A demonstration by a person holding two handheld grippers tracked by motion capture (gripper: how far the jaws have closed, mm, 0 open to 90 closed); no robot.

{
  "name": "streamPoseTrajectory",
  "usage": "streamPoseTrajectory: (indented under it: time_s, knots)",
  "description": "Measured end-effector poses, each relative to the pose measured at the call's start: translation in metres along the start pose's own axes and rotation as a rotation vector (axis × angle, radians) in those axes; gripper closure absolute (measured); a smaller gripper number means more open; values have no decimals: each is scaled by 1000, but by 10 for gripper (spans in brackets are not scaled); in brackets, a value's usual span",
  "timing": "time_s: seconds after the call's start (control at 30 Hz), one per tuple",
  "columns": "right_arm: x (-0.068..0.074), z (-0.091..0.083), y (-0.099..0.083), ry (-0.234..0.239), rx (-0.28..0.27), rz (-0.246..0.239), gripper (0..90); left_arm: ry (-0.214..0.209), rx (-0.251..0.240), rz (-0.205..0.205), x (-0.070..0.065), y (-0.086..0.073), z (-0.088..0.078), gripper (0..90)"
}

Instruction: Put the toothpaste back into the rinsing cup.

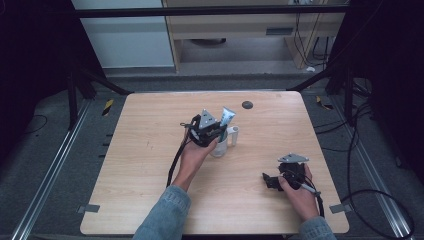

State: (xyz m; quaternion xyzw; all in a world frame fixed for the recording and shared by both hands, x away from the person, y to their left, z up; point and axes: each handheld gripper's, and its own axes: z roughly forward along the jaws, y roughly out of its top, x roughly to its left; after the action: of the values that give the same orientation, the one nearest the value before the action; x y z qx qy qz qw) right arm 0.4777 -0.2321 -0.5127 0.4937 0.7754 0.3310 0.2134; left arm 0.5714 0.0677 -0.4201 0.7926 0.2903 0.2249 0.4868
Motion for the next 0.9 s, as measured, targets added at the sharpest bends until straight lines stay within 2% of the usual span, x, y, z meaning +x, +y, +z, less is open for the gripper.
streamPoseTrajectory:
  time_s: [0.2, 0.5, 0.67, 0.73, 0.9]
  knots:
    - [0, 0, 0, 0, 0, 0, 6, -1, 20, -1, -1, 3, 1, 760]
    - [0, 0, 0, 0, 0, -1, 6, 1, 8, -5, 3, 5, -4, 718]
    - [0, 0, 0, 0, 0, 0, 6, 1, 18, -1, 2, 5, -3, 685]
    - [0, 0, 0, 0, 0, 0, 6, 9, 27, 8, 1, 5, -2, 633]
    - [0, 0, 0, 0, 0, 0, 6, 26, 27, 26, -3, 6, -4, 580]
